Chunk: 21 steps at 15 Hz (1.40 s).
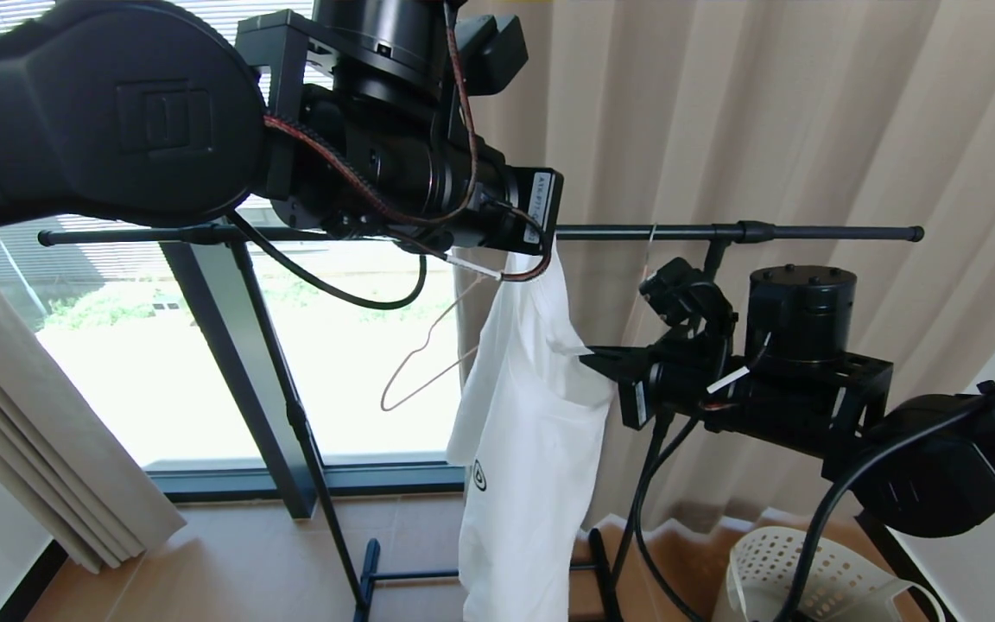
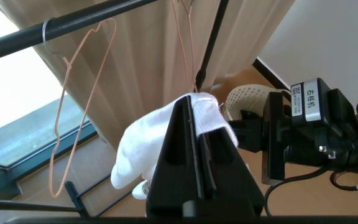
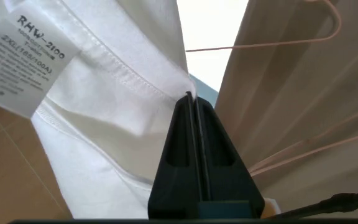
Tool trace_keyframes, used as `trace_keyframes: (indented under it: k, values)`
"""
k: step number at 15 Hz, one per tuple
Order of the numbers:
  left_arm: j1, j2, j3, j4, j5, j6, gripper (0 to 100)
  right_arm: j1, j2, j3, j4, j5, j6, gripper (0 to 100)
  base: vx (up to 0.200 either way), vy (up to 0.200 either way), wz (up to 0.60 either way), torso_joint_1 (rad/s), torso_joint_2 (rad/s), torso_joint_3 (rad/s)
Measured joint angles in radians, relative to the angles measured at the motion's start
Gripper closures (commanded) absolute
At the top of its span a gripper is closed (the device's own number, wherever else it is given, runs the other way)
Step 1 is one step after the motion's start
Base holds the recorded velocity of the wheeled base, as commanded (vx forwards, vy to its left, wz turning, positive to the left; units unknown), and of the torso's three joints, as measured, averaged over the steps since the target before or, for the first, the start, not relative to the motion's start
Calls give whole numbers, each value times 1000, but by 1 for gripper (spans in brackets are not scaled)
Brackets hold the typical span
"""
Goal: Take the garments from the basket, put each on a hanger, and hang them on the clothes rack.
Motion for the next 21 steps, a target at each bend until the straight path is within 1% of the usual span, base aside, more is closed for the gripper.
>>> trace_keyframes:
  k: [6, 11, 12, 14, 18, 21]
  values:
    - [9, -9, 25, 2, 1, -4, 100, -44, -29, -5, -6, -14, -1, 100, 0, 0, 0, 0, 0, 0]
    - [17, -32, 81, -1, 1, -10, 100, -63, -61, -15, -7, -94, -5, 100, 0, 0, 0, 0, 0, 0]
    - [18, -35, 83, -1, 1, -10, 100, -63, -63, -13, -6, -97, -11, 100, 0, 0, 0, 0, 0, 0]
    - [19, -38, 76, -1, 1, -9, 100, -62, -66, -3, -4, -97, -29, 100, 0, 0, 0, 0, 0, 0]
    - [21, -35, 28, -3, 1, -10, 100, -55, -69, 62, -6, -83, -111, 100, 0, 0, 0, 0, 0, 0]
    - [20, -19, -1, -3, 2, -9, 100, -22, -64, 96, -6, -41, -117, 100, 0, 0, 0, 0, 0, 0]
